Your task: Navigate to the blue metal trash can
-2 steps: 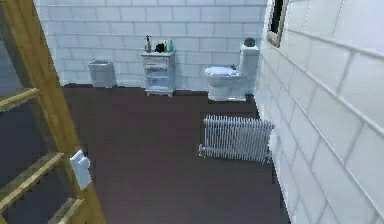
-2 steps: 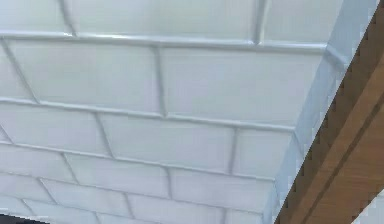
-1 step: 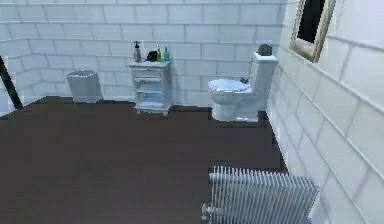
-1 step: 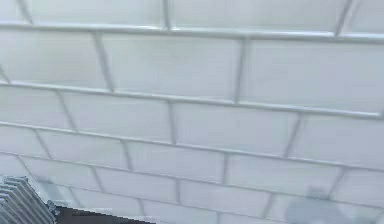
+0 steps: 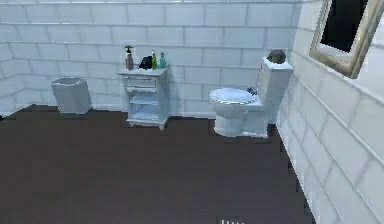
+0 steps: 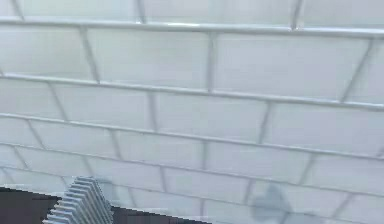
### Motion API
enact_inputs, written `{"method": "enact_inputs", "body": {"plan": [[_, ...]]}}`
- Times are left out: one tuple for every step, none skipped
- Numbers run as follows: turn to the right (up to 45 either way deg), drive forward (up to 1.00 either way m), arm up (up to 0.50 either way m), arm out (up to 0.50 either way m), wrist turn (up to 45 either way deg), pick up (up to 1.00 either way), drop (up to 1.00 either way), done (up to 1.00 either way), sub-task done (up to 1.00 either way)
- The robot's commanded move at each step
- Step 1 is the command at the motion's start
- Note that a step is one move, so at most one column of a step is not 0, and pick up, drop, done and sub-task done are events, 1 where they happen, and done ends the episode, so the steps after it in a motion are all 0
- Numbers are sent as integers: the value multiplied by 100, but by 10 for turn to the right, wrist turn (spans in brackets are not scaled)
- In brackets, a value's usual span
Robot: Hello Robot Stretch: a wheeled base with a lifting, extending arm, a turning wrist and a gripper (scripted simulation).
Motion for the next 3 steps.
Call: {"method": "enact_inputs", "body": {"plan": [[-450, 0, 0, 0, 0, 0, 0, 0, 0], [-60, 0, 0, 0, 0, 0, 0, 0, 0], [0, 100, 0, 0, 0, 0, 0, 0, 0]]}}
